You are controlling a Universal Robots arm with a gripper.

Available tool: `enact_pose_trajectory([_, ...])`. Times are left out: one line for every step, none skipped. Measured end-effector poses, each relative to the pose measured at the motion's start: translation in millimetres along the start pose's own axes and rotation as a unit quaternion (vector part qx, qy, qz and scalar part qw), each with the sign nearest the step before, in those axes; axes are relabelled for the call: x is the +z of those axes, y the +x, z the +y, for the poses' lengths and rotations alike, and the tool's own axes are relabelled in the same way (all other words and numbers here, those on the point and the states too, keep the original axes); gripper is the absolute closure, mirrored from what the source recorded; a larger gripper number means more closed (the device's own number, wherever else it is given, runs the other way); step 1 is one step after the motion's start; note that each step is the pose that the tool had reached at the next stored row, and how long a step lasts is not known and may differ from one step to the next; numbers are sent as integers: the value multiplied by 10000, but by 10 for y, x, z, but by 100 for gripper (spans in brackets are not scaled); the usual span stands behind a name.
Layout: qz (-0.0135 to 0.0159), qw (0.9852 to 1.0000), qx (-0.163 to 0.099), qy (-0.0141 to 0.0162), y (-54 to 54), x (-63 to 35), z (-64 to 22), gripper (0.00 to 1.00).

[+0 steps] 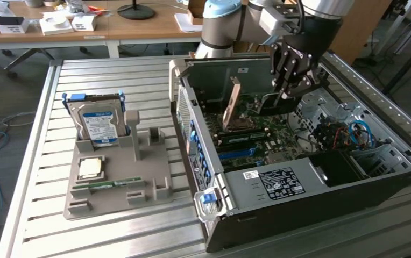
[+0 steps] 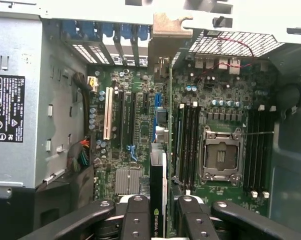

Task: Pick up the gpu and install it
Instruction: 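Insert the gpu into the slot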

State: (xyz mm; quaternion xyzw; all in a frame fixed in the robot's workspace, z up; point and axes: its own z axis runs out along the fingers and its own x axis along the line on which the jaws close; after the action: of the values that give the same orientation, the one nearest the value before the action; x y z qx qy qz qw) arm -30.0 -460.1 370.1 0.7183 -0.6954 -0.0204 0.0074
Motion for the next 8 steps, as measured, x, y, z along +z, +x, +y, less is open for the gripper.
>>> enact_pose_trajectory([0,10000,7,0,0,11,-1,74])
enact_pose_trajectory([-1,10000,16,0,1,23,-1,74])
enact_pose_trajectory([-1,10000,25,0,2,36,-1,74])
enact_pose_trajectory([-2,10000,29,1,3,45,-1,74])
enact_pose_trajectory([-4,10000,31,1,3,54,-2,74])
enact_pose_trajectory([-4,10000,35,1,3,68,-3,74])
enact_pose_trajectory([-5,10000,41,1,4,88,-3,74])
enact_pose_trajectory([-5,10000,48,1,4,106,-4,74])
